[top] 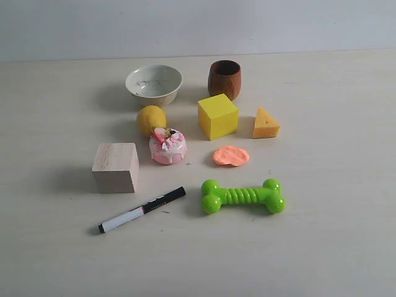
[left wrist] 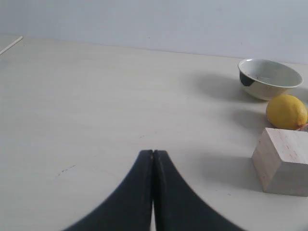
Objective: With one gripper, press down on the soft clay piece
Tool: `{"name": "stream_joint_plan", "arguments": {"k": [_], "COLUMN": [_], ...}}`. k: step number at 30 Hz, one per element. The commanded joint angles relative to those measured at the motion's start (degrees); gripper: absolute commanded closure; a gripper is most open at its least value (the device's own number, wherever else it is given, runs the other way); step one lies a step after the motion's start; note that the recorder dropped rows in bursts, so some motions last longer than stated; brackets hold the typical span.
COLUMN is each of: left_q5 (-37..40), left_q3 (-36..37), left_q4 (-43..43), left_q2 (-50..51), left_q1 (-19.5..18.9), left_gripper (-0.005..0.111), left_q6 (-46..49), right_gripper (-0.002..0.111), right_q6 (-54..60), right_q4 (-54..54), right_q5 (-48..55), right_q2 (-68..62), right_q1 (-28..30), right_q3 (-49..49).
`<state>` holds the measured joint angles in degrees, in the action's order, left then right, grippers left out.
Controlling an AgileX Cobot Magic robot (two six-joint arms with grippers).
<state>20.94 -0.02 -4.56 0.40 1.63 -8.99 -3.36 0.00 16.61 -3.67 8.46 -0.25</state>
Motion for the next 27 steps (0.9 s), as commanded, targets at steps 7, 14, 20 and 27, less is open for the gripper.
{"name": "stream_joint_plan", "arguments": {"k": [7,14,20,27], "left_q5": [-0.48,-0.48,-0.48,-0.48], "left_q3": [0.02,0.02,0.02,0.02], "left_q4": [0.44,0.44,0.44,0.44], "left_q2": [-0.40,-0.40,-0.40,-0.40], "left_q1": [0.33,0.33,0.33,0.33], "left_gripper": [0.107,0.107,0.107,0.107], "left_q6": [-0.15,-0.15,-0.15,-0.15], "right_gripper": [0.108,0.108,0.108,0.108], "right_q6": [0.32,0.32,0.32,0.32], "right_q4": [0.00,0.00,0.00,0.00], "right_q5": [-0.43,-0.43,-5.06,-27.27], "right_q2": [0.48,0.48,0.48,0.48], "right_q1": [0.20,0.20,0.20,0.20], "right_q3": [0.25,0.25,0.25,0.25]}}
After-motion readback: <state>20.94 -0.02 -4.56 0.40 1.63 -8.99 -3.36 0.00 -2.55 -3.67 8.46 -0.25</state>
